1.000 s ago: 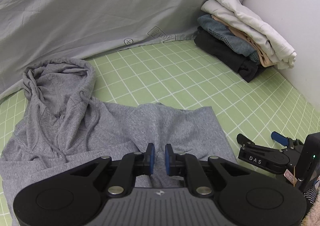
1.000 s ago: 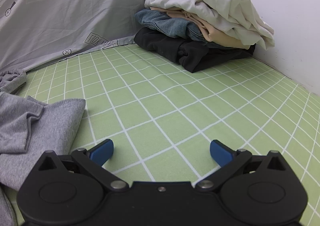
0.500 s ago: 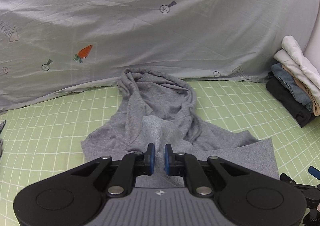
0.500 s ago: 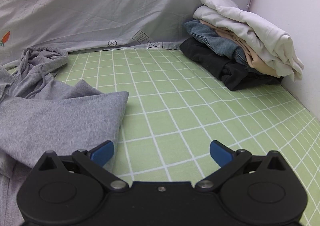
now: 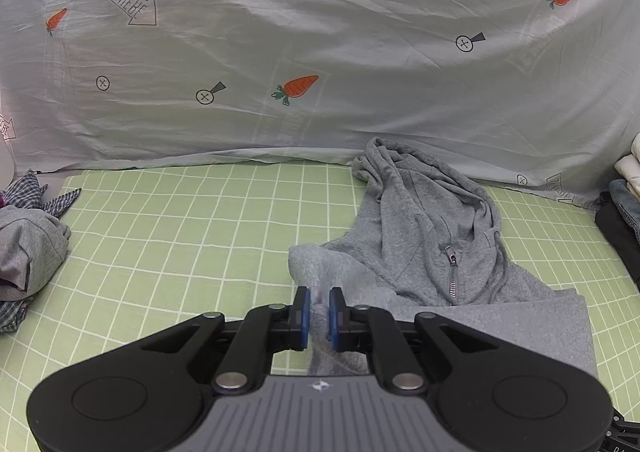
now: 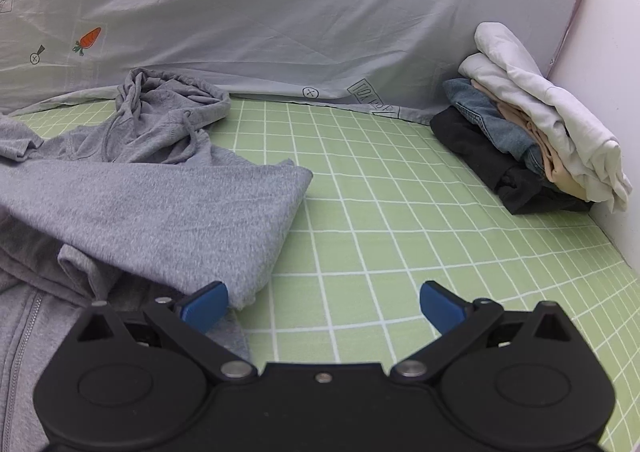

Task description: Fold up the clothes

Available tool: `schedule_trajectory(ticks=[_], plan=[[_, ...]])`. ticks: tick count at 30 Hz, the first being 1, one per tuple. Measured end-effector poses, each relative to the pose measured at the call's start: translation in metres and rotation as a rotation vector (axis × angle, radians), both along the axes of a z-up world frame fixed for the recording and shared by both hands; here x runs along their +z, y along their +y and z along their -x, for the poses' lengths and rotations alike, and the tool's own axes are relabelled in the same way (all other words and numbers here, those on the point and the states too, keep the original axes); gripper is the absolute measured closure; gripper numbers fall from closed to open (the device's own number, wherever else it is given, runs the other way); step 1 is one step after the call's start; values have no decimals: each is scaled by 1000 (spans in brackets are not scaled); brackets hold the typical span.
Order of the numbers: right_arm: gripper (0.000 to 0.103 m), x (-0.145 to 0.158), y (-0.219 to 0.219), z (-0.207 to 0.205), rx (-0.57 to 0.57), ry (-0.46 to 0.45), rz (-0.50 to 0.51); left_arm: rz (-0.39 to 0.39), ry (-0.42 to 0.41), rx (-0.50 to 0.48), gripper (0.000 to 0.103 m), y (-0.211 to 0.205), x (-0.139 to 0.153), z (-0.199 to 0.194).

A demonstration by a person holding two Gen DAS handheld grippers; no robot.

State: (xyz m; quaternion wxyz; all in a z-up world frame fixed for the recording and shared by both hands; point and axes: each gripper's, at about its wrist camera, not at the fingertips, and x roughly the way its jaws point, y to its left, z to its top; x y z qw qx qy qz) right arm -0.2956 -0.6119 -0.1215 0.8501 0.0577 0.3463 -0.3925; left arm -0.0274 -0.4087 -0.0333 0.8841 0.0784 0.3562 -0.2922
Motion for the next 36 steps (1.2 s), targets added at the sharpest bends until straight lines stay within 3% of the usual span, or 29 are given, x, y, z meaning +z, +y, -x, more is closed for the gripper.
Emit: schedule_trajectory(ticks=[5, 12, 20, 29, 31, 33, 36], plan=[[0, -7, 22, -14, 3, 38, -12, 71, 38, 23, 92, 33, 3, -20], [0, -21, 34, -45, -11, 157, -2, 106, 41, 23, 92, 57, 2, -41], [0, -17, 25, -52, -72, 156, -21, 67, 106, 110, 92, 91, -29, -73], [0, -17, 11, -66, -86, 172, -47, 17, 218, 190, 87, 111, -67, -75], [0, -16, 11, -69, -70, 177, -42, 8, 238, 196, 80, 113, -69, -75], [0, -13, 11, -71, -57, 174, -30, -2, 246, 195, 61, 113, -69, -74], [0, -5, 9, -71, -86, 154, 18, 3, 227, 157, 41, 111, -64, -69]])
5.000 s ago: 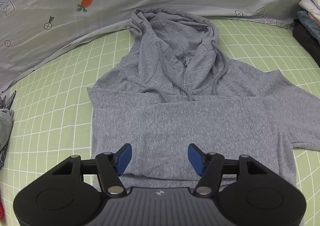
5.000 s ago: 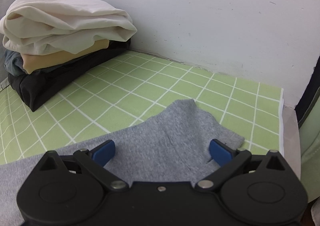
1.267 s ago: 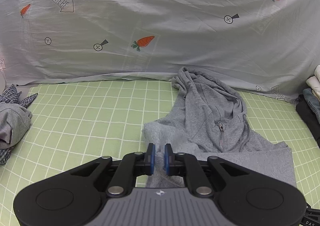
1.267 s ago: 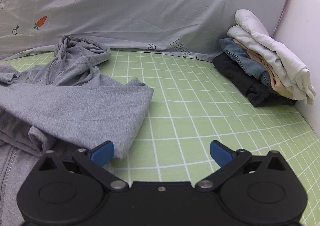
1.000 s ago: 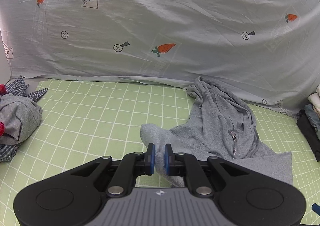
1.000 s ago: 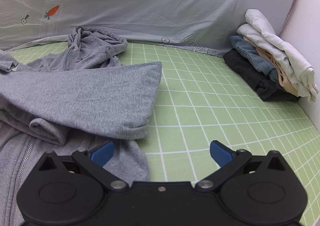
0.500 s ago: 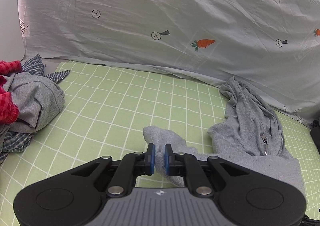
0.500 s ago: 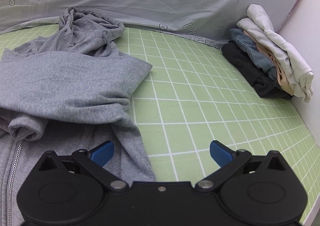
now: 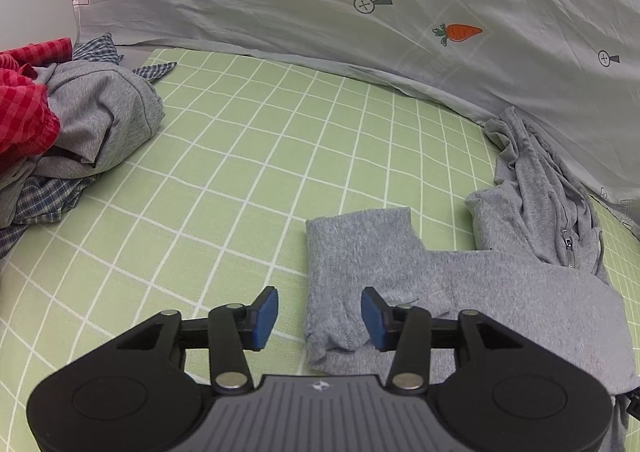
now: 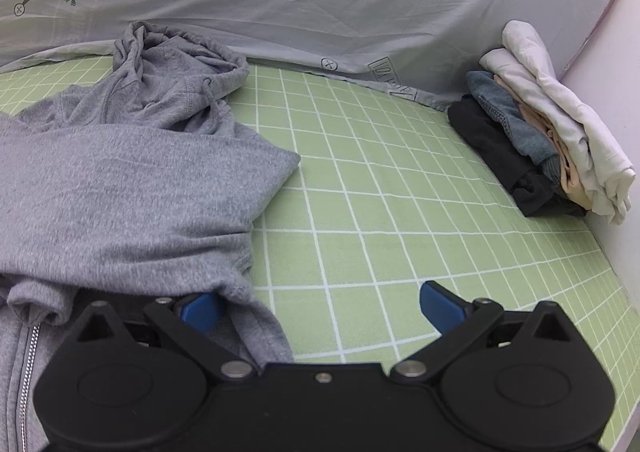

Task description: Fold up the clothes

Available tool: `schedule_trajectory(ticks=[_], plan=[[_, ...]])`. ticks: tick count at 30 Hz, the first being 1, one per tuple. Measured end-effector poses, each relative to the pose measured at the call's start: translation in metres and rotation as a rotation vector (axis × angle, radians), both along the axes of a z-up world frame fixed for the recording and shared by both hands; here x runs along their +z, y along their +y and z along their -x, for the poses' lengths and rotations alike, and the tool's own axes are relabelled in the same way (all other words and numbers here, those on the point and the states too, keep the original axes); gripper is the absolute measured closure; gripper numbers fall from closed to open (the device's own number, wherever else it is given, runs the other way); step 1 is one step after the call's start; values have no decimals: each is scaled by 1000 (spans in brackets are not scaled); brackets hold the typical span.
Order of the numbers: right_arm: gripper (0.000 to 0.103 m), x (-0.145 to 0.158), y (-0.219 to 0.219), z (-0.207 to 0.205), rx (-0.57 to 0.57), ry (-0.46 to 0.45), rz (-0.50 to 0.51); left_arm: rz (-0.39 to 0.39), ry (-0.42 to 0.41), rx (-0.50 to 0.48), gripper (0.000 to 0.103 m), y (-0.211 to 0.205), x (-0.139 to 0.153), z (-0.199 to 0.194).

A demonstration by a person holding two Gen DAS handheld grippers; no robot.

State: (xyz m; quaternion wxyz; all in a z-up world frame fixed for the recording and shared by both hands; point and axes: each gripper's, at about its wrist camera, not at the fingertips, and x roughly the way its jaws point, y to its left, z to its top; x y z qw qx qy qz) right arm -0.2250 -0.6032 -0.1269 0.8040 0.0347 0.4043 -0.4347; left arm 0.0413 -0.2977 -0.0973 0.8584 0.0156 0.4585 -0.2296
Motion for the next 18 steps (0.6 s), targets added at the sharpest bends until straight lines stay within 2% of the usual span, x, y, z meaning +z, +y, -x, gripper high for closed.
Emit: schedule_trajectory(ticks=[3, 6, 8, 14, 18], plan=[[0, 5, -14, 6, -93, -2, 18, -32, -30, -53, 32, -8, 1, 6], [0, 5, -13, 8, -103, 1, -13, -72, -30, -89, 32, -18, -4, 10], [0, 7, -6, 8, -99, -12, -25, -65, -21, -114, 32, -21, -5, 13], [0, 22, 35, -3, 35, -123, -98, -81, -32, -177, 30, -34, -7, 23], [0, 17, 63, -24, 174, -118, -115, -85, -17, -184, 29, -37, -13, 24]])
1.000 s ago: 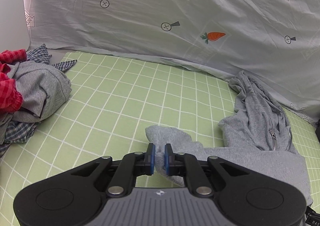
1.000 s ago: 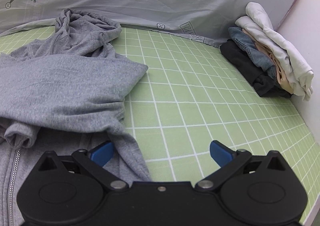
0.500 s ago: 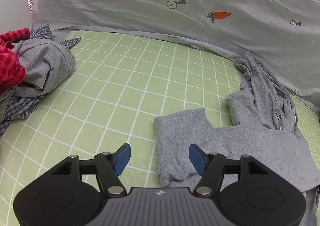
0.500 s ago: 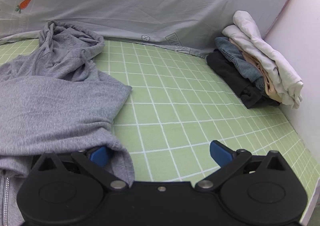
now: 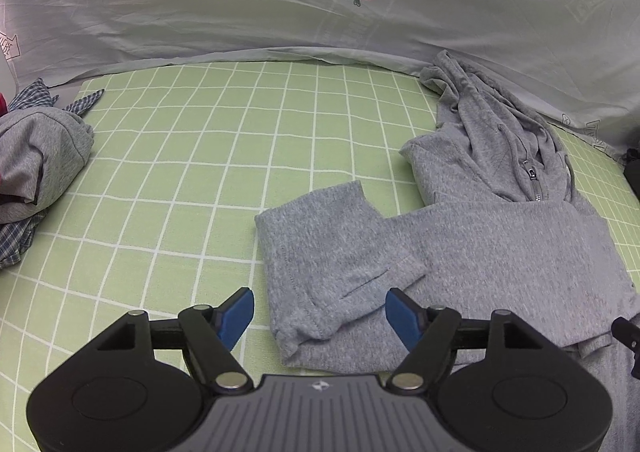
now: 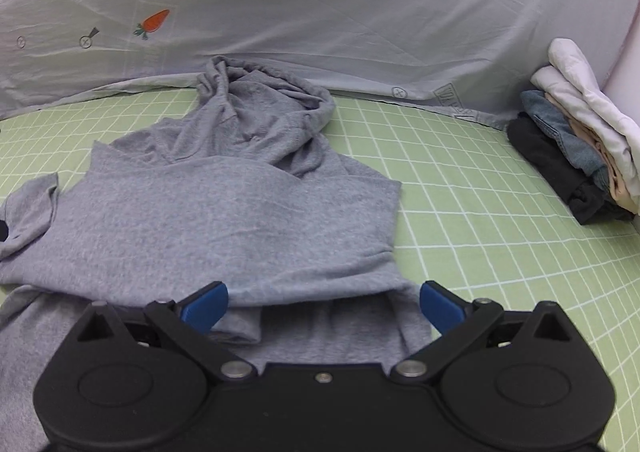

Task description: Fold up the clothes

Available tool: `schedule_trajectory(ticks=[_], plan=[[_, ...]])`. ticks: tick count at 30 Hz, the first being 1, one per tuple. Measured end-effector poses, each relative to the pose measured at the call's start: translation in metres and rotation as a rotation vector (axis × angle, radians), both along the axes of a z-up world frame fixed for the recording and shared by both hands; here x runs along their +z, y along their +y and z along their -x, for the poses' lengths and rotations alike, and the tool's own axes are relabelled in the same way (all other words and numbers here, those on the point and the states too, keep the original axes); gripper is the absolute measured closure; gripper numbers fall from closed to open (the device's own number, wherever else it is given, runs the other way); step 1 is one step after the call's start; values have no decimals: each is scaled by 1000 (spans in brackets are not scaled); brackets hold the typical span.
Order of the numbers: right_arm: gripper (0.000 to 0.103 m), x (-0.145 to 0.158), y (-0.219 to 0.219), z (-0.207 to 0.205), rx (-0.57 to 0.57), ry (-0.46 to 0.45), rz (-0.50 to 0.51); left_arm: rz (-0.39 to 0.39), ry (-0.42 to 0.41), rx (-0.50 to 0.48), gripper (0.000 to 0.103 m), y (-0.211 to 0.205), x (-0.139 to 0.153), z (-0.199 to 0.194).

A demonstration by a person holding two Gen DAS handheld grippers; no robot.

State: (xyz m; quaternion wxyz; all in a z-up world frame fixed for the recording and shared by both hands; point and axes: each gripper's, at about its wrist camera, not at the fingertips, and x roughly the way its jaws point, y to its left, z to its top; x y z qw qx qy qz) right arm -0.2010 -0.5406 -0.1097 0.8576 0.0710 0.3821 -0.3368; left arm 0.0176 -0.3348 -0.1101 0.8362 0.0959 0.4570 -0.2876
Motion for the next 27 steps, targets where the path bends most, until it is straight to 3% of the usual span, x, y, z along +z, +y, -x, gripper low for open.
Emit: schedule_trajectory(ticks=[6, 10, 14, 19, 22, 27], plan=[[0, -20, 26, -21, 105, 40, -4, -22, 34, 10, 29, 2, -9, -2], [0, -26, 25, -20, 56, 61, 25, -40, 48, 7, 29, 4, -14, -2], [0, -25, 12, -15, -1, 24, -10, -59, 61, 5, 29, 3, -20, -1], [0, -24, 11, -21, 9, 21, 28, -86, 39, -1, 27, -2, -22, 2], [0, -18, 0, -14, -57, 5, 44, -100, 26, -1, 26, -3, -23, 3], [0, -17, -34, 20, -285, 21, 61, -120, 13, 5, 22, -4, -25, 2]])
